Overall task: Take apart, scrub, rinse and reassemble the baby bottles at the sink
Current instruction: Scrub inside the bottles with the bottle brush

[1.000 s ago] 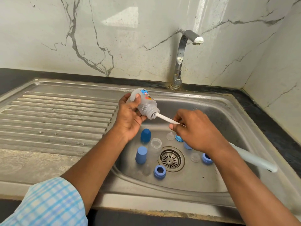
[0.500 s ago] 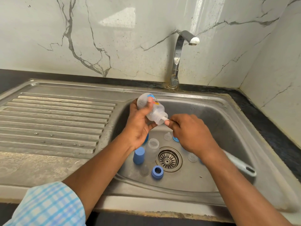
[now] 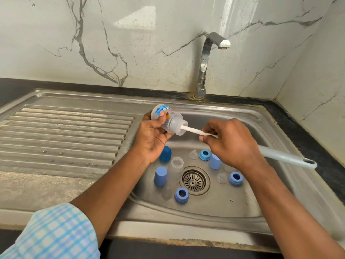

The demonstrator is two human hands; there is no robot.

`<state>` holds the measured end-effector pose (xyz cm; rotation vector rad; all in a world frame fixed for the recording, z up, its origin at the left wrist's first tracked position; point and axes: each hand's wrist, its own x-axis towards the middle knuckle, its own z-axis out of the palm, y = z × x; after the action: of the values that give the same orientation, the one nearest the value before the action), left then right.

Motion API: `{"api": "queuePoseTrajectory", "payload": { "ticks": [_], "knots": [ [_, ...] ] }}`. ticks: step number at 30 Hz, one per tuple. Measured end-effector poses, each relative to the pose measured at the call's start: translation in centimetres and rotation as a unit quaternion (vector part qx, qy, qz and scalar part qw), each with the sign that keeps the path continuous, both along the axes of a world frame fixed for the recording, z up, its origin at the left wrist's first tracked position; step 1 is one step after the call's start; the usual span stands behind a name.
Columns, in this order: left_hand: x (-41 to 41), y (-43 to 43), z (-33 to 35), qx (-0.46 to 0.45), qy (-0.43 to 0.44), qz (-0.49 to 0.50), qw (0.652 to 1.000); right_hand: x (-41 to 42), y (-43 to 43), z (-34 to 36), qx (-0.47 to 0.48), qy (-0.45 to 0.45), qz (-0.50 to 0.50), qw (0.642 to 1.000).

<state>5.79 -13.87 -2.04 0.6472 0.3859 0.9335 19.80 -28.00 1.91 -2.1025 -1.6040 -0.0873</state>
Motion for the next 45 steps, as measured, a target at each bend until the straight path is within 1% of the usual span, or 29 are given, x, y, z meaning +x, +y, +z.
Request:
{"api": "queuePoseTrajectory", "payload": {
  "ticks": [5,8,10,13,15,16,18,20,24,27,30,32,34,37,39,42,43,45],
  "knots": [
    [0.3,-1.2,-0.3,0.019,-0.046,-0.045,0.998,-0.7,0.2,-0.1,-0.037,0.064,0.014,0.997],
    [0.5,-1.1,-0.4,0.009,-0.056,-0.060,0.997,-1.1,0.4,-0.1,-0.050,0.070,0.012,0.996],
    [0.6,-1.0,-0.5,0.027,-0.024,-0.057,0.998,-1.4,0.6,-0.2,-0.054,0.048,0.002,0.997],
    [1.0,-1.2,-0.7,0.070,0.077,-0.018,0.994,-2.2,0.9,-0.6,-0.048,0.004,-0.022,0.999],
    [1.1,-1.1,-0.5,0.075,0.117,0.013,0.990,-2.4,1.0,-0.8,-0.042,-0.005,-0.049,0.998],
    [1.0,-0.8,-0.3,0.066,0.123,0.028,0.990,-2.3,1.1,-0.8,-0.040,-0.003,-0.063,0.997],
    [0.6,0.1,-0.1,0.033,0.108,0.055,0.992,-2.0,1.0,-0.5,-0.041,0.015,-0.072,0.996],
    [-0.1,1.0,-0.1,0.005,0.075,0.067,0.995,-1.6,0.7,-0.1,-0.042,0.030,-0.055,0.997],
    [-0.3,1.3,0.0,-0.006,0.014,0.055,0.998,-1.0,-0.2,0.8,-0.045,0.009,-0.033,0.998],
    [-0.4,1.3,-0.3,-0.009,-0.032,0.030,0.999,-1.5,-0.5,1.2,-0.058,0.000,-0.016,0.998],
    [-0.2,0.8,-0.4,-0.026,-0.067,0.001,0.997,-2.0,-0.3,0.9,-0.027,-0.005,-0.032,0.999],
    [0.1,0.1,-0.3,-0.024,-0.081,-0.019,0.996,-2.3,0.0,0.7,-0.002,0.026,-0.039,0.999],
    [0.4,-0.4,-0.2,-0.018,-0.093,-0.043,0.995,-2.7,0.3,0.5,-0.001,0.062,-0.042,0.997],
    [0.3,-0.7,-0.2,-0.019,-0.108,-0.076,0.991,-3.2,0.6,0.1,-0.009,0.066,-0.045,0.997],
    [0.3,-0.8,0.0,-0.010,-0.067,-0.084,0.994,-3.4,0.8,-0.2,-0.011,0.037,-0.047,0.998],
    [1.0,-1.0,-0.2,0.022,0.051,-0.041,0.998,-3.9,1.0,-1.0,-0.029,-0.026,-0.055,0.998],
    [1.1,-1.0,-0.1,0.025,0.071,-0.024,0.997,-3.9,1.1,-1.1,-0.032,-0.039,-0.061,0.997],
    [0.9,-0.3,0.0,0.007,0.082,0.007,0.997,-3.7,1.1,-1.1,-0.034,-0.031,-0.079,0.996]
  ]
}}
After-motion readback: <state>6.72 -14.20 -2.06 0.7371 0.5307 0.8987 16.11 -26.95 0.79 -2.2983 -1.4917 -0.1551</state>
